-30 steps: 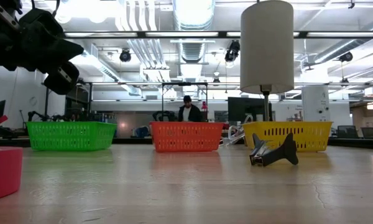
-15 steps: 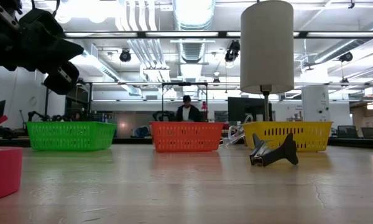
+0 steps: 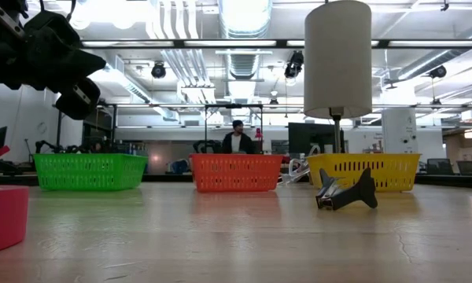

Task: Pick and place Stapler, Stapler remover, tape
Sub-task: Put the orange tape into the orange basket

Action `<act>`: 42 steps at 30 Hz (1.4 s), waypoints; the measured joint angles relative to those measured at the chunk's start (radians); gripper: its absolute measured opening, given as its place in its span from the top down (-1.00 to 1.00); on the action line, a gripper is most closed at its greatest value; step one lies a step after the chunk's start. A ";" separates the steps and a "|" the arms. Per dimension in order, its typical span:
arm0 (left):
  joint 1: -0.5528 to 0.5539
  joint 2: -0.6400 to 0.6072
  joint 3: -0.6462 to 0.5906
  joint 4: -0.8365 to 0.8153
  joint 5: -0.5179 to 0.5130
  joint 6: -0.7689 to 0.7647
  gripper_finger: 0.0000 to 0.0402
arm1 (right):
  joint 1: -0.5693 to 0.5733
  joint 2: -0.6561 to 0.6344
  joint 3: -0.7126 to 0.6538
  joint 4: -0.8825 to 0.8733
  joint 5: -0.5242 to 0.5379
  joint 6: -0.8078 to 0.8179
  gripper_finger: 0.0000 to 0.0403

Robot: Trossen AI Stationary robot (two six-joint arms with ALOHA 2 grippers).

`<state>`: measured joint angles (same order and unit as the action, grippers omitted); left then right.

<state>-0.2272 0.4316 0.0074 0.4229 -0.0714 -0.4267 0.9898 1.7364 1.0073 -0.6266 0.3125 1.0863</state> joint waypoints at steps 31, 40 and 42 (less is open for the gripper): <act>0.000 0.000 0.000 -0.014 0.000 0.000 0.95 | -0.865 -0.112 0.042 0.330 -0.240 -0.923 0.73; 0.000 0.000 0.000 -0.014 0.000 0.000 0.95 | -1.025 -0.017 0.196 0.242 -0.246 -0.978 0.73; 0.000 0.000 0.000 -0.015 0.000 0.000 0.95 | -1.047 0.009 0.217 0.238 -0.257 -0.992 0.73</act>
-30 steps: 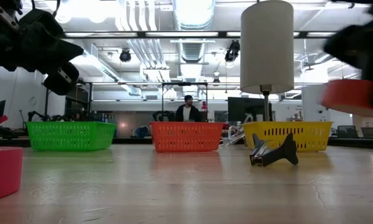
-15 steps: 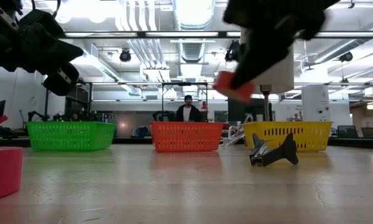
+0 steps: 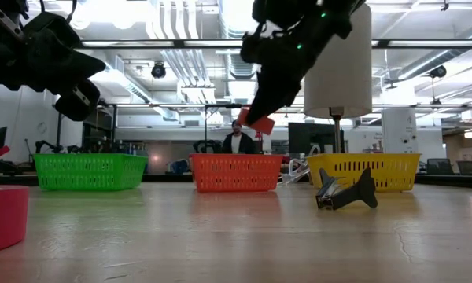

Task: Pick and place Stapler, Stapler remover, tape
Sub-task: Put the orange tape into the orange basket

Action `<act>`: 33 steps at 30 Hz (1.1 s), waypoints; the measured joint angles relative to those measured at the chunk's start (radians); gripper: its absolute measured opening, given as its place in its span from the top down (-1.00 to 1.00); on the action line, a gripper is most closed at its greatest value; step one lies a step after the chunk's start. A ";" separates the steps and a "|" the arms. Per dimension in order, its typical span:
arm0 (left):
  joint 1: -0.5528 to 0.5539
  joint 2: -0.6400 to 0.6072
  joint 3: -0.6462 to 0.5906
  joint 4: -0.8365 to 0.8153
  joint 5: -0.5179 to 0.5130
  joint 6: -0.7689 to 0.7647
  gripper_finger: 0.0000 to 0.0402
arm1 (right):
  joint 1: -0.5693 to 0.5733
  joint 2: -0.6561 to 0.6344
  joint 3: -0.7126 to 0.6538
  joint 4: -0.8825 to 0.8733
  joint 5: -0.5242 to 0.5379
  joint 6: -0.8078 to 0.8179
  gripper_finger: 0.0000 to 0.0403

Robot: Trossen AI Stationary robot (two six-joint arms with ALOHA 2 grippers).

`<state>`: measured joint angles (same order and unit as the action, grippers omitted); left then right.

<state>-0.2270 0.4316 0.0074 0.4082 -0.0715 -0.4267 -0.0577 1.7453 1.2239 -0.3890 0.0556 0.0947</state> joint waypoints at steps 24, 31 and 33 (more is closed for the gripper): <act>0.000 0.001 0.000 -0.007 0.000 0.000 0.95 | -0.074 0.197 0.129 -0.109 0.006 0.007 0.57; 0.000 0.001 0.000 -0.007 0.000 0.000 0.95 | -0.074 0.171 0.129 -0.120 0.053 0.009 0.28; 0.000 0.001 0.000 -0.007 0.000 0.000 0.95 | -0.071 0.161 0.129 -0.127 0.052 0.010 0.22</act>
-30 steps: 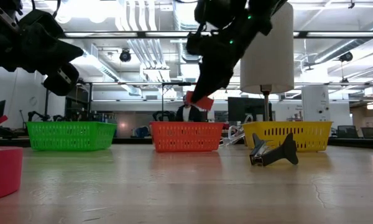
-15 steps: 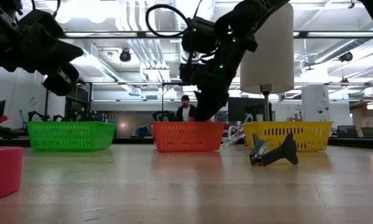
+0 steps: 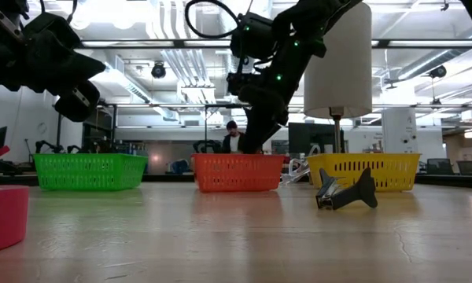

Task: Pick and place Stapler, Stapler remover, tape
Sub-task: Put the orange tape into the orange basket, then put the yellow tape into the orange basket

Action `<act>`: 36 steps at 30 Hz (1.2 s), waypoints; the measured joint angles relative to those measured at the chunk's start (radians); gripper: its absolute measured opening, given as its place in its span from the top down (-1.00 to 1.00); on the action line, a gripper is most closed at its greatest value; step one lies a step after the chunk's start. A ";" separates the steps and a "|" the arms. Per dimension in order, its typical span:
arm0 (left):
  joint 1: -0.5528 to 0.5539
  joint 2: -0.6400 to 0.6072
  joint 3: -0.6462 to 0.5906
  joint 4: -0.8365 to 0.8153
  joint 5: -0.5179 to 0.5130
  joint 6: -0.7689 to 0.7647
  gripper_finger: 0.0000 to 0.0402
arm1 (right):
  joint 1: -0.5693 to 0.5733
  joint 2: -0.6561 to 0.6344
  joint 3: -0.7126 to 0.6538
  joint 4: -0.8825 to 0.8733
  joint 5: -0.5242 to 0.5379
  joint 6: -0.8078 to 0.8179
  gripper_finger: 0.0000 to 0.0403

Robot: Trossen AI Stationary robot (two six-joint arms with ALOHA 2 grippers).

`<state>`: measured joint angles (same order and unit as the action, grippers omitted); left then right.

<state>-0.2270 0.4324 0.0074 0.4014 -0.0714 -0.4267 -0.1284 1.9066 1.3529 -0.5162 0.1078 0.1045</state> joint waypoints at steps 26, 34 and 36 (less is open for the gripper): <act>0.000 0.002 0.000 -0.019 0.000 0.000 0.95 | 0.649 -0.238 -0.052 -0.236 0.097 0.276 0.28; 0.000 0.002 0.000 -0.021 0.000 0.000 0.95 | 0.870 -0.174 -0.055 -0.240 0.132 0.491 0.25; 0.000 0.002 0.000 -0.022 0.000 0.000 0.95 | 0.905 -0.158 -0.057 -0.243 0.138 0.553 0.24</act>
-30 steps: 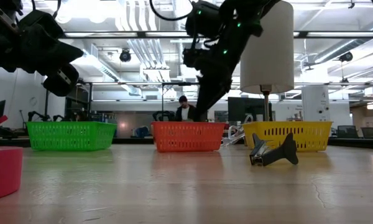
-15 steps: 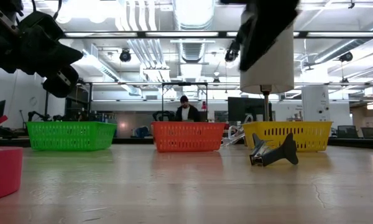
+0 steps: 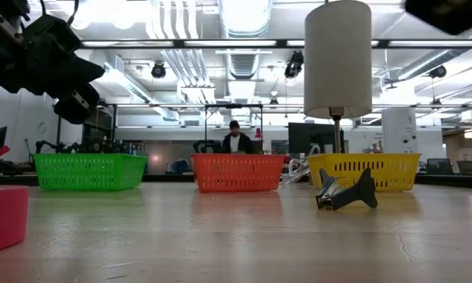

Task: Pick and place Stapler, Stapler remover, tape
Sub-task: Put the yellow tape into the orange basket

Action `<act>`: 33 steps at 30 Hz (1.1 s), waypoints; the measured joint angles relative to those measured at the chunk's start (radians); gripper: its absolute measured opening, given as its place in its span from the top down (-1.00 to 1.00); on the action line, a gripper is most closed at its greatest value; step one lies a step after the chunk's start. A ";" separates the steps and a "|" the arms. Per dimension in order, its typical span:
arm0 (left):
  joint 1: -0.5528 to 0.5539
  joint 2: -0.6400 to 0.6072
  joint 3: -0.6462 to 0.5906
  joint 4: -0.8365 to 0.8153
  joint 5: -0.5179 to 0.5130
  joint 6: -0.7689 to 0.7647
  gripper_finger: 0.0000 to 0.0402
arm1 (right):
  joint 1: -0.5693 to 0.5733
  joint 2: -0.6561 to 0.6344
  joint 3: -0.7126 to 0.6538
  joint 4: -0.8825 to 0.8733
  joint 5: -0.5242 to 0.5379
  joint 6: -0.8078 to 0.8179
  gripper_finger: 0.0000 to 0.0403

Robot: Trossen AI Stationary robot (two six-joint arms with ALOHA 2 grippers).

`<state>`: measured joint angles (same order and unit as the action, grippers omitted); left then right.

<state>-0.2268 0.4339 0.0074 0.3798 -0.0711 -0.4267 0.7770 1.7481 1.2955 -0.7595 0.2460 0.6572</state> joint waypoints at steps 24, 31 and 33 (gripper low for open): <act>0.000 0.000 0.000 -0.016 0.000 0.000 0.95 | 0.126 0.154 -0.003 0.041 -0.098 0.262 0.35; 0.000 0.000 0.000 -0.016 0.000 0.000 0.95 | 0.120 0.195 -0.004 0.053 -0.093 0.240 0.31; 0.000 0.000 0.000 -0.016 0.000 0.000 0.95 | 0.119 0.199 -0.004 0.056 -0.093 0.232 0.32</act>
<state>-0.2272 0.4339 0.0074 0.3641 -0.0711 -0.4267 0.8962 1.9472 1.2919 -0.7037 0.1532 0.8889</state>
